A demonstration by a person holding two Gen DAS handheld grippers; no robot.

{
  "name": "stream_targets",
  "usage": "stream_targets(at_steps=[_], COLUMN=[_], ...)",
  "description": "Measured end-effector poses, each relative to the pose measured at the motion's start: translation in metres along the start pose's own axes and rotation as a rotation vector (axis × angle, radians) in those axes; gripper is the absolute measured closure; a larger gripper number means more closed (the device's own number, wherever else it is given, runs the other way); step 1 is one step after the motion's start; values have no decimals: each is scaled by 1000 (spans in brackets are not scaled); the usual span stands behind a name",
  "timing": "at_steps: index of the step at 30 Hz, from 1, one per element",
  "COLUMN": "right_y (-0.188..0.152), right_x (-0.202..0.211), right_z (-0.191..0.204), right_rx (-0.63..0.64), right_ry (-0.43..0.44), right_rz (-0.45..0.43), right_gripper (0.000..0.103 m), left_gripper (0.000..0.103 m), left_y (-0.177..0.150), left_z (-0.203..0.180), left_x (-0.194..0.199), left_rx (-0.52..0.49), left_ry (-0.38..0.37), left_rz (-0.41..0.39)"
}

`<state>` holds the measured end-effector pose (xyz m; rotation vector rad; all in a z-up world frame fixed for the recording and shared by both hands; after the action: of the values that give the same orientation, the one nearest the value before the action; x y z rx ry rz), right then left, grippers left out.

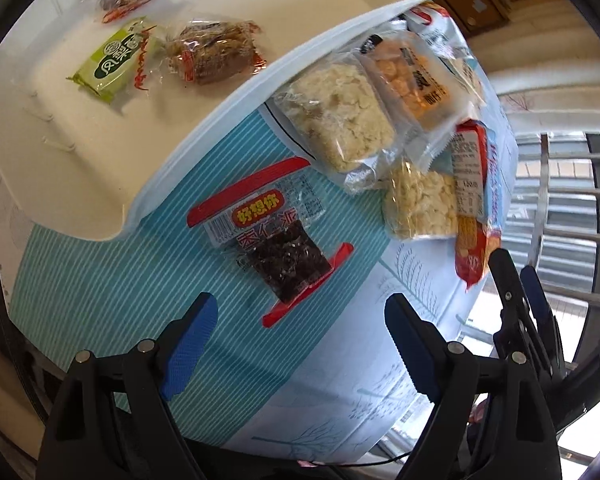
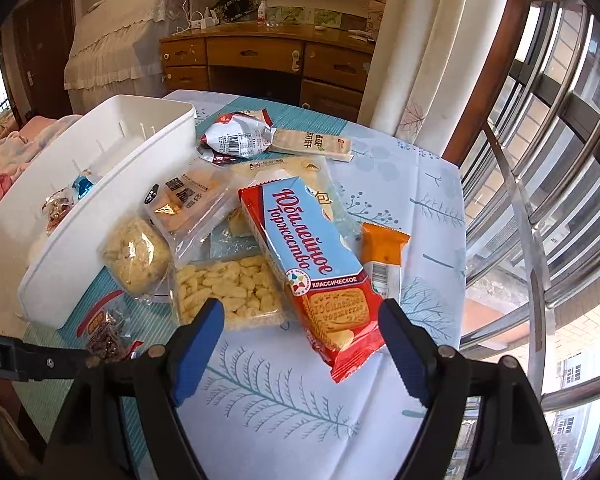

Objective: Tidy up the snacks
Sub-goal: 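Grasp the red-lidded date pack with the left tool while the right tool grasps the biscuit pack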

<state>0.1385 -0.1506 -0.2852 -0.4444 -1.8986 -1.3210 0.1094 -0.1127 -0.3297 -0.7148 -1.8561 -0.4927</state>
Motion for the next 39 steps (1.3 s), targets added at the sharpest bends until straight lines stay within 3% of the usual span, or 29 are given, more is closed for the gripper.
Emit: stream_targets(at_steps=[5, 20, 31, 35, 39], right_y=[4, -1, 0, 1, 0], right_x=[-14, -60, -77, -77, -74], right_z=[-4, -11, -21, -22, -23], right_rx=[43, 36, -72, -89, -118], right_ry=[-16, 17, 75, 85, 91], right_rz=[13, 44, 22, 36, 58], right_gripper=[23, 23, 23, 26, 32], left_gripper=[18, 18, 24, 28, 41], left_y=[5, 20, 33, 35, 32], left_z=[2, 2, 11, 18, 20], left_x=[-13, -45, -56, -59, -59], left_rx=[84, 151, 210, 225, 234], left_ry=[39, 184, 230, 234, 262], left_rz=[-9, -6, 6, 15, 33])
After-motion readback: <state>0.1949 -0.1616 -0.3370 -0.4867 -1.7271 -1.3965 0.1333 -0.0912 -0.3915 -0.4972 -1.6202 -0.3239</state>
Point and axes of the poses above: each gripper's, at about its wrist camera, not at the fingertips, and x roughly against the way its jaws point, z to its left, y to its top, the point moved 3 cm from there along -x, roughly the way its jaws point, and after that the axes turned 5 degrees about -z, right-handed, at the moved point
